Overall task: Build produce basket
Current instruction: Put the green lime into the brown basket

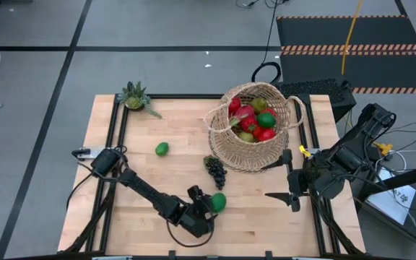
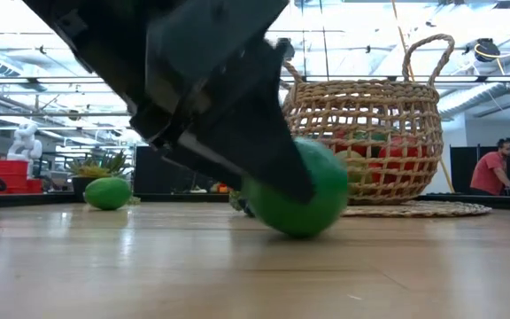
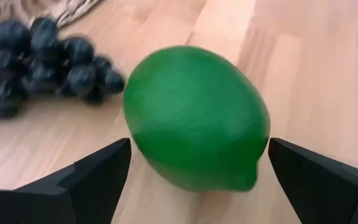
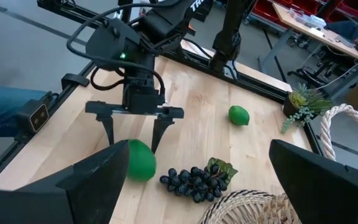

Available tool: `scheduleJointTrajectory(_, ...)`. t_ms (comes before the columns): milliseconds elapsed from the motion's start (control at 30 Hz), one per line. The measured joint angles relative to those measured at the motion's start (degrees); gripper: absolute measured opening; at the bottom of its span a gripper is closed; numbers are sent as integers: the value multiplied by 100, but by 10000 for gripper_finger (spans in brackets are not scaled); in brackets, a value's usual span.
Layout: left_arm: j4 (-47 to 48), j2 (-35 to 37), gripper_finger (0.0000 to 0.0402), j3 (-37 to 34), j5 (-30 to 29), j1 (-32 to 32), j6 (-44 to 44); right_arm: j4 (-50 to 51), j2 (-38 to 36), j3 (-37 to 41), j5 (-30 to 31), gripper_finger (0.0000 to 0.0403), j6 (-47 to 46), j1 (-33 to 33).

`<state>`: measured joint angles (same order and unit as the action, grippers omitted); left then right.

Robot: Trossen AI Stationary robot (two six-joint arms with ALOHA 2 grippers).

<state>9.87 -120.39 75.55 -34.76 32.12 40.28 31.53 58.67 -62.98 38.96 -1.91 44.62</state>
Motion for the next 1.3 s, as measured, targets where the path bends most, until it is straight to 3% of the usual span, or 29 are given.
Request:
scheduleJointTrajectory(767, -418, -29, 377, 2, 71, -165, -469, 0, 0, 0, -2, 380, -41, 0)
scheduleJointTrajectory(1100, -420, -31, 299, 2, 179, -168, -703, 0, 0, 0, -2, 380, -41, -2)
scheduleJointTrajectory(1300, -414, -1, 303, 2, 200, -166, -775, 0, 0, 0, -2, 380, -41, -2)
